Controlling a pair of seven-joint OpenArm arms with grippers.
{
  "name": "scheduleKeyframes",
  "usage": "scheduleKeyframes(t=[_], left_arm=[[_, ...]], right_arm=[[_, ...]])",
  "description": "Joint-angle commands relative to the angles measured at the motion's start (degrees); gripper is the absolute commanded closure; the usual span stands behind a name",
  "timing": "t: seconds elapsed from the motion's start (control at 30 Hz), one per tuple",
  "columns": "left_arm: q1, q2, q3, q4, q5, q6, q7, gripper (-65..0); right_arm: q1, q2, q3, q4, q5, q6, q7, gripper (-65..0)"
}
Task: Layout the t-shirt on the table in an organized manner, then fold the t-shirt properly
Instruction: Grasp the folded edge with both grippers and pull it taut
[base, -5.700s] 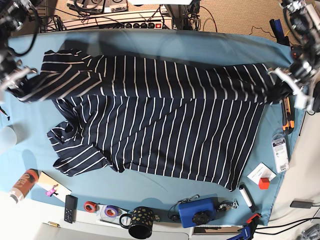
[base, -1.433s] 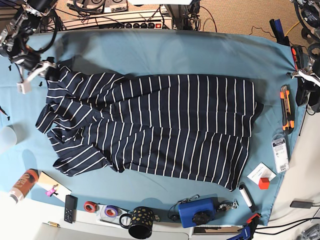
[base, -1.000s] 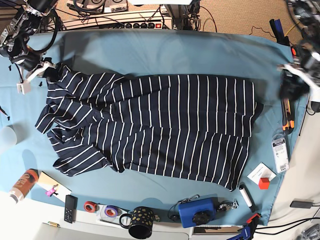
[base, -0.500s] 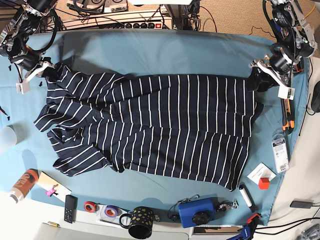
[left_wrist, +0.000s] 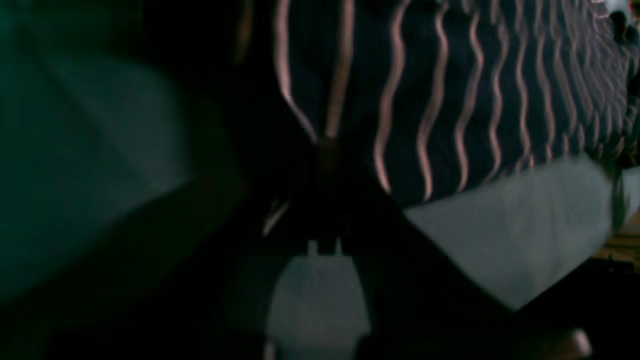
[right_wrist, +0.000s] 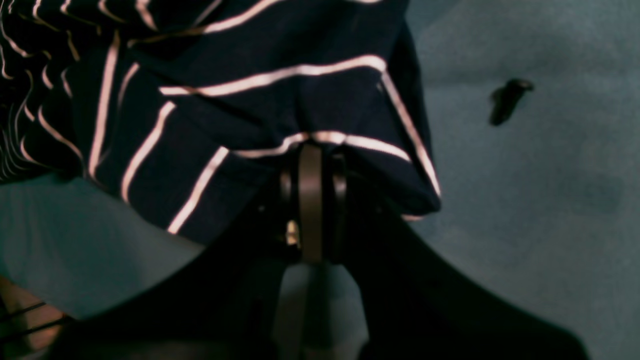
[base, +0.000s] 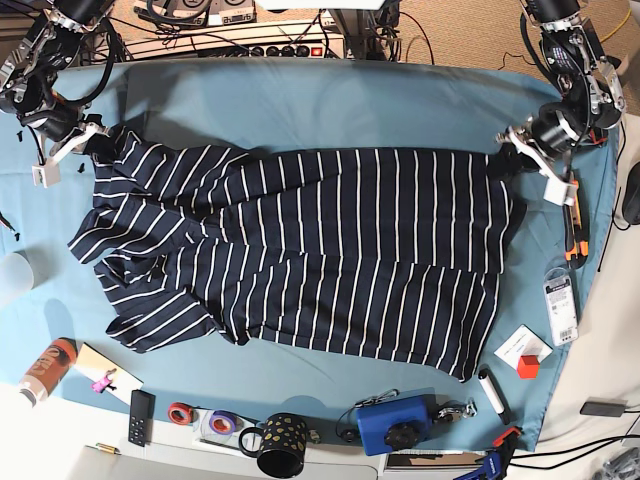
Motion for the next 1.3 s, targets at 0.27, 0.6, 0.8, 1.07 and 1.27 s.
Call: scheduleKeyframes(t=[0.27,0.6,0.8,1.07,1.27], left_arm=[[-0.17,-3.06,-0.15,0.7,-0.17,0.02,0.17,0.0],[-0.15,-5.6,-0.15,0.7,-4.5,0.0,2.73,0.0],[-0.13,-5.62,-0.17,0.72,-6.69,0.0,6.91,0.0],[0.04,-6.51,-1.36,1.77,-17.64,0.02,18.32,0.0],[1.81,-6.51,-5.46,3.3,-17.79,-0.79,19.91,0.0]], right_arm=[[0.35,9.94,0.46,0.85,0.39,0.06,1.07,0.0],[0.35,11.61,0.66,0.85,0.42,0.06,1.95,0.0],[0.35,11.63,6.58,0.85,4.48,0.06,1.29,0.0],[-4.72,11.93,8.17,0.9,13.07,0.06,-4.84,0.0],[-6.82,11.8,12.66,0.92,12.72,0.06,-4.84,0.0]])
